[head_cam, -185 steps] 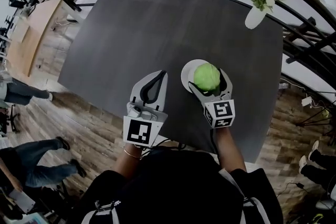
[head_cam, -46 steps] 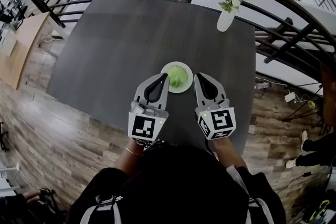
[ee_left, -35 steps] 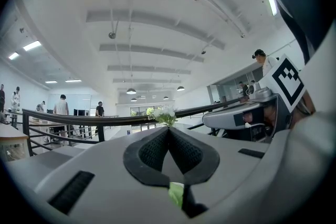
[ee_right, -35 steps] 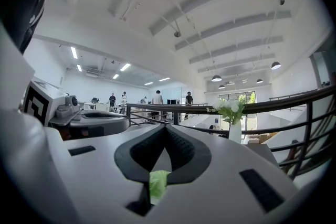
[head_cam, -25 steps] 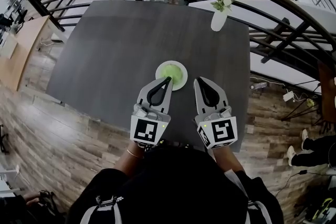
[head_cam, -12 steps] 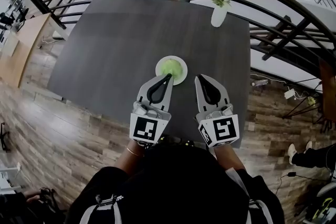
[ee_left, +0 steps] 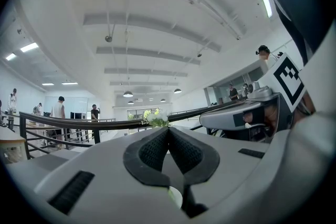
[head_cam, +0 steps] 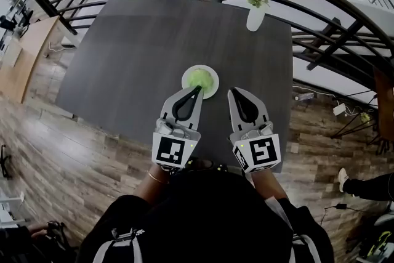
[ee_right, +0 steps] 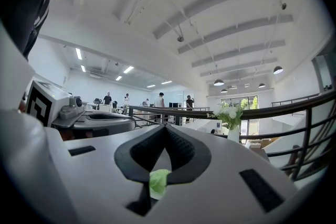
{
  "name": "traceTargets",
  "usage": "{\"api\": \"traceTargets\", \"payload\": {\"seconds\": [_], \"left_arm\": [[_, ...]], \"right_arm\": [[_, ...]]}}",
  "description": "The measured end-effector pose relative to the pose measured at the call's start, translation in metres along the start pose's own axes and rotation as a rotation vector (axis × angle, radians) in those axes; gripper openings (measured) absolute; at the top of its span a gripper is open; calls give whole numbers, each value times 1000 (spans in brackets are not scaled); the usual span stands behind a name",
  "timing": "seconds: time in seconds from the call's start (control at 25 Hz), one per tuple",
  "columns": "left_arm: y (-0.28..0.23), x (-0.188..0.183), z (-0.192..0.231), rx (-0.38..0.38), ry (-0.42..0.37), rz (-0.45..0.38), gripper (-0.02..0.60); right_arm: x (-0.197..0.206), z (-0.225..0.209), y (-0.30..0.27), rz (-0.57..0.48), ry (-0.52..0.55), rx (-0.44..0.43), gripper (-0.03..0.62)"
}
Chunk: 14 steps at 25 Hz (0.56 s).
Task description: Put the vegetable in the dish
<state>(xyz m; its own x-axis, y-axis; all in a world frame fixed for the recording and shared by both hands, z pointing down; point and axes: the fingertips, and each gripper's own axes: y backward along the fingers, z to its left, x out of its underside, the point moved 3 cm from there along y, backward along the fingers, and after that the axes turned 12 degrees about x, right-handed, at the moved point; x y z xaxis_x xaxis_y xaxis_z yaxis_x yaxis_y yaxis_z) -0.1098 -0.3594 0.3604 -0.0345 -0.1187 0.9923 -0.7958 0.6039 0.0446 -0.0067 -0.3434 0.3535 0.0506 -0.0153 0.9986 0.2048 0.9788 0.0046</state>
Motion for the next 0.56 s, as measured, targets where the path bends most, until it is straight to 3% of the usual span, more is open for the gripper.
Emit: {"api": "traceTargets", "payload": {"seconds": [0.56], "left_arm": [[6, -2, -3, 2, 5, -4, 0]], "right_arm": [[-2, 4, 6, -1, 1, 0, 8]]}}
